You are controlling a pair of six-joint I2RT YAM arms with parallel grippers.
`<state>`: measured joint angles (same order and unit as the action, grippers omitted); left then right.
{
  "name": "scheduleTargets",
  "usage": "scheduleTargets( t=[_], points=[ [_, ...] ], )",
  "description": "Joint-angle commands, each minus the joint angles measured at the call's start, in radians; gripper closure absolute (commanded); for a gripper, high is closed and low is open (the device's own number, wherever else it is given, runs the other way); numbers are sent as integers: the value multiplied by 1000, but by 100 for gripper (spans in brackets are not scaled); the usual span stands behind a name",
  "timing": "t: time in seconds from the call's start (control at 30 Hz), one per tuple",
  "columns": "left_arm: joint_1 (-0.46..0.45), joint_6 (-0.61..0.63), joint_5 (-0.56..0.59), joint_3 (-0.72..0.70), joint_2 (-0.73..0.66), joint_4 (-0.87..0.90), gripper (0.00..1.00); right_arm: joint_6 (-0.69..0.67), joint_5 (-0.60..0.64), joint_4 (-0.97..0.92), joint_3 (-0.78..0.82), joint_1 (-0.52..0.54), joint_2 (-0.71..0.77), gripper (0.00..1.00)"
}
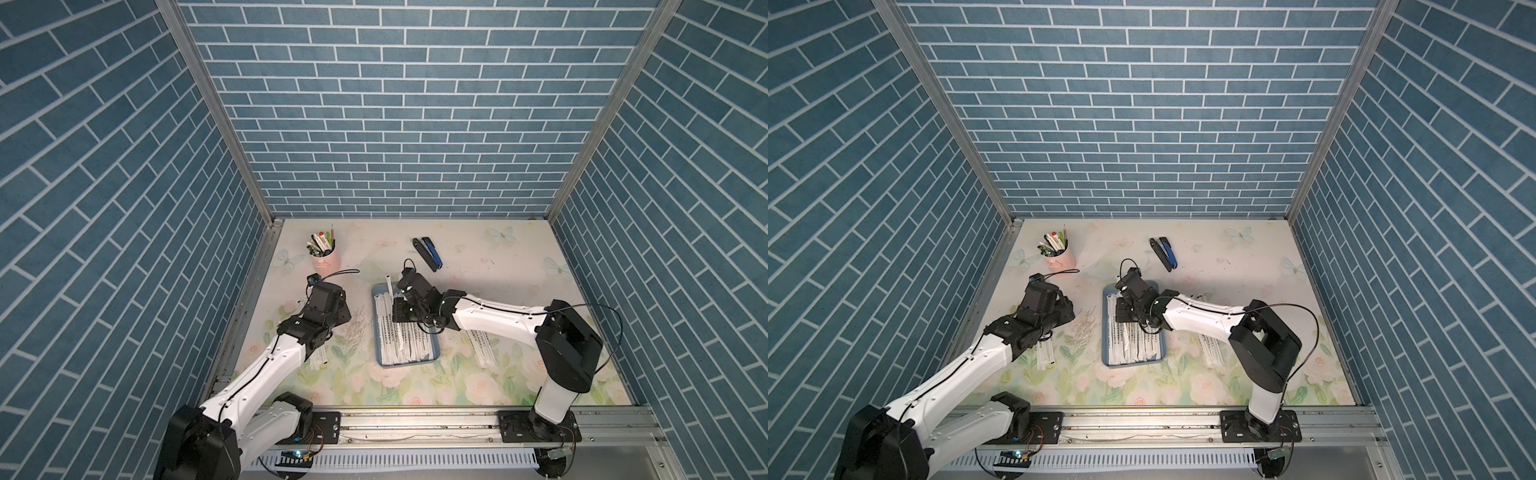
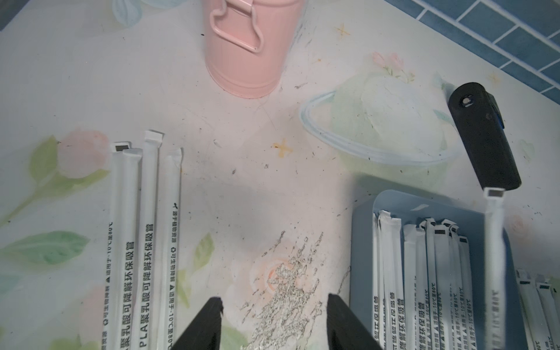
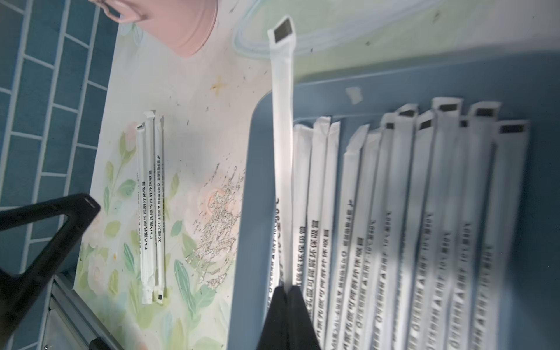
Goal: Put the straws into the storage box
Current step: Place the straw in the storage box.
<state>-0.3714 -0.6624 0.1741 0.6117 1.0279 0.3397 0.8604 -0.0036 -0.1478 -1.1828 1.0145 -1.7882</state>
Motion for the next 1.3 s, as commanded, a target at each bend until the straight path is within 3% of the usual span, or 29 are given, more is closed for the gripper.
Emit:
scheduleTargets(
  t=[0.0, 0.37, 0.73, 1.27],
  points=[
    [15, 4, -11, 3, -15, 23, 42, 71, -18, 75, -8, 5, -26, 100],
    [35, 6, -22, 3, -25, -7, 42, 182, -91, 179, 86, 24, -34, 100],
    [38, 20, -45, 3, -24, -21, 42, 263, -96, 250, 74, 45, -112, 100],
    [38, -2, -68, -12, -35, -31, 42, 288, -160, 267, 60, 38, -177, 100]
  ],
)
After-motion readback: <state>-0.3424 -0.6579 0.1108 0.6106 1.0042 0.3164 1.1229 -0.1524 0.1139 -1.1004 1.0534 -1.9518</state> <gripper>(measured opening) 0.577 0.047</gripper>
